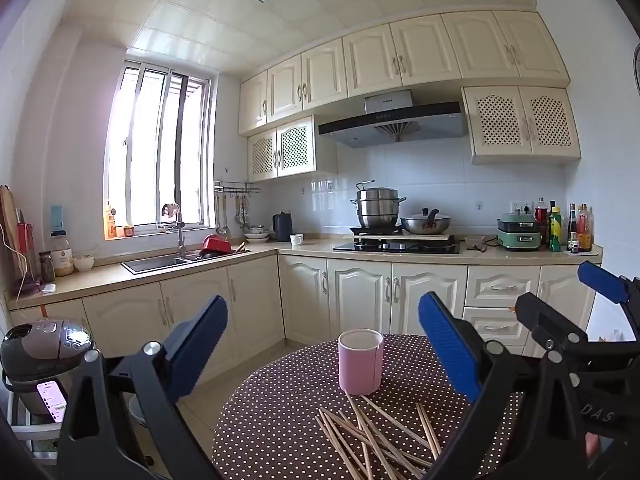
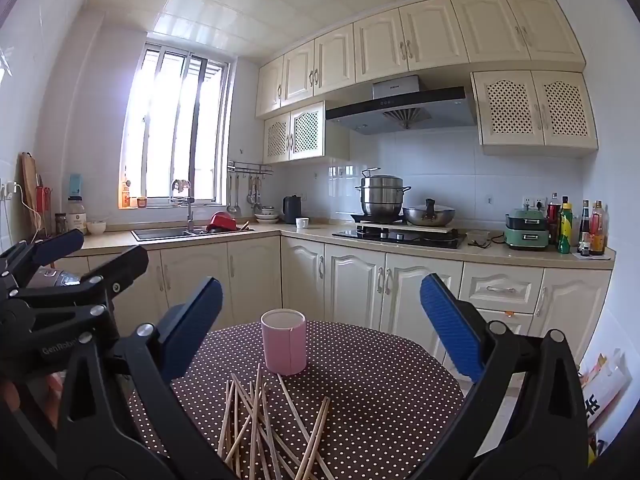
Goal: Organize utensils
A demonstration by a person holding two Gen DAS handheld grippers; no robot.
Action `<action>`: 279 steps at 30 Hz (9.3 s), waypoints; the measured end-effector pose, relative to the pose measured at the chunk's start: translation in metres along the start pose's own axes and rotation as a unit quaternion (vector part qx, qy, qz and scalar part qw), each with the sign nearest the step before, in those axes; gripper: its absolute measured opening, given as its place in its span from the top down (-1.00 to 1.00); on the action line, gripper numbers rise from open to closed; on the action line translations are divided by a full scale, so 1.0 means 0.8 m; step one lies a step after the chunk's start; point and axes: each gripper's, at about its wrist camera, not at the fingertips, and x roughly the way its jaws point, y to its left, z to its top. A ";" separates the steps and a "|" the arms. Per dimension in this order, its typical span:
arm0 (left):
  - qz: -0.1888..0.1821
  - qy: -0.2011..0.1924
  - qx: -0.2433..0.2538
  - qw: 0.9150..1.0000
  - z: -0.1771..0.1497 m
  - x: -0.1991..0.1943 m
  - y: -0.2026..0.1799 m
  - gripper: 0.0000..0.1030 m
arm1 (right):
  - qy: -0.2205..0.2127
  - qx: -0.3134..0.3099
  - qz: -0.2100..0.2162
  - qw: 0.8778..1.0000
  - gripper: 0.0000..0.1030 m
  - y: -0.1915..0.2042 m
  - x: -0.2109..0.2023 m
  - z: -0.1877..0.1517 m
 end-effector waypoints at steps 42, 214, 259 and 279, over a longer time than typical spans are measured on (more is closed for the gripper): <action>-0.003 0.007 -0.007 1.000 0.001 0.005 0.014 -0.84 | 0.007 -0.005 0.003 1.000 -0.88 0.007 0.007 -0.008; -0.163 0.220 -0.084 0.958 -0.046 0.240 0.036 0.88 | 0.239 0.011 0.225 0.945 0.89 0.012 0.257 -0.007; -0.138 0.154 -0.110 0.972 0.017 0.420 0.053 0.88 | 0.138 -0.004 0.155 0.978 0.89 0.040 0.402 0.056; -0.147 0.202 -0.061 0.966 -0.056 0.431 0.021 0.88 | 0.211 0.006 0.148 0.966 0.89 0.032 0.414 -0.040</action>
